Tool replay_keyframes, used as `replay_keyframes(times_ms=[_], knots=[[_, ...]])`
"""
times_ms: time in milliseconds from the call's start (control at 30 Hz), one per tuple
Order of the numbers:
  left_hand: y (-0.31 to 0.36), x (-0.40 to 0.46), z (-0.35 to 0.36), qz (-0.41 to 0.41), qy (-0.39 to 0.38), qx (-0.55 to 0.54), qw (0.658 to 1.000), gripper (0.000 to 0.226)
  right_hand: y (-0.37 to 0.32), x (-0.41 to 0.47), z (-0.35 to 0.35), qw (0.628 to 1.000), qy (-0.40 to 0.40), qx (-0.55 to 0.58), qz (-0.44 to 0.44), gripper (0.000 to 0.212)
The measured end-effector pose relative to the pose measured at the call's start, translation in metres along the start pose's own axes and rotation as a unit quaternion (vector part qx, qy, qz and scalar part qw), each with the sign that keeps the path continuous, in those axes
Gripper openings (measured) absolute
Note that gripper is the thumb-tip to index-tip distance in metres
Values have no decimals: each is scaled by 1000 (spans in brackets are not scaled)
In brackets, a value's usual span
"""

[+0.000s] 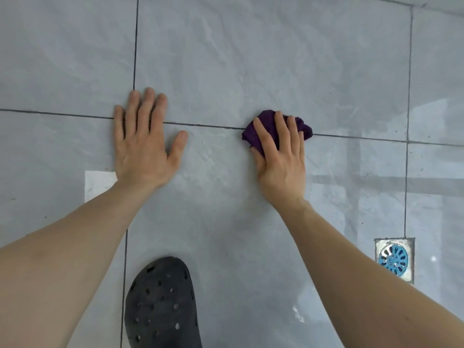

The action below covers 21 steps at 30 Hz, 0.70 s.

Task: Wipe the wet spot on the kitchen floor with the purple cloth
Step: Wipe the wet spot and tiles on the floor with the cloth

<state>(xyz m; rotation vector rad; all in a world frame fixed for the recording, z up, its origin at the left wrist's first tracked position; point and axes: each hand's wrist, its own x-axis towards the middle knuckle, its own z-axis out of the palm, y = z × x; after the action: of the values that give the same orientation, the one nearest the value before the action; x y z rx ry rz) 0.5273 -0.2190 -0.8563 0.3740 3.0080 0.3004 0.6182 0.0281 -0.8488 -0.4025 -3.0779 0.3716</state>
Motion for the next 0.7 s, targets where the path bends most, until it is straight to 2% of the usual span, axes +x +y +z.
replay_keyframes(times_ms=[133,333,467,700], knots=[[1,0,1,-2,0,5,1000,76,0,-25,-4,992,29,11,120,45],[1,0,2,-7,13,4,1000,78,2,-68,-13,972,31,-38,228,57],[3,1,2,-6,13,9,1000,79,-1,-81,-5,971,-2,-63,230,72],[3,2,1,-5,7,23,1000,80,-25,-28,9,990,-12,-17,143,63]])
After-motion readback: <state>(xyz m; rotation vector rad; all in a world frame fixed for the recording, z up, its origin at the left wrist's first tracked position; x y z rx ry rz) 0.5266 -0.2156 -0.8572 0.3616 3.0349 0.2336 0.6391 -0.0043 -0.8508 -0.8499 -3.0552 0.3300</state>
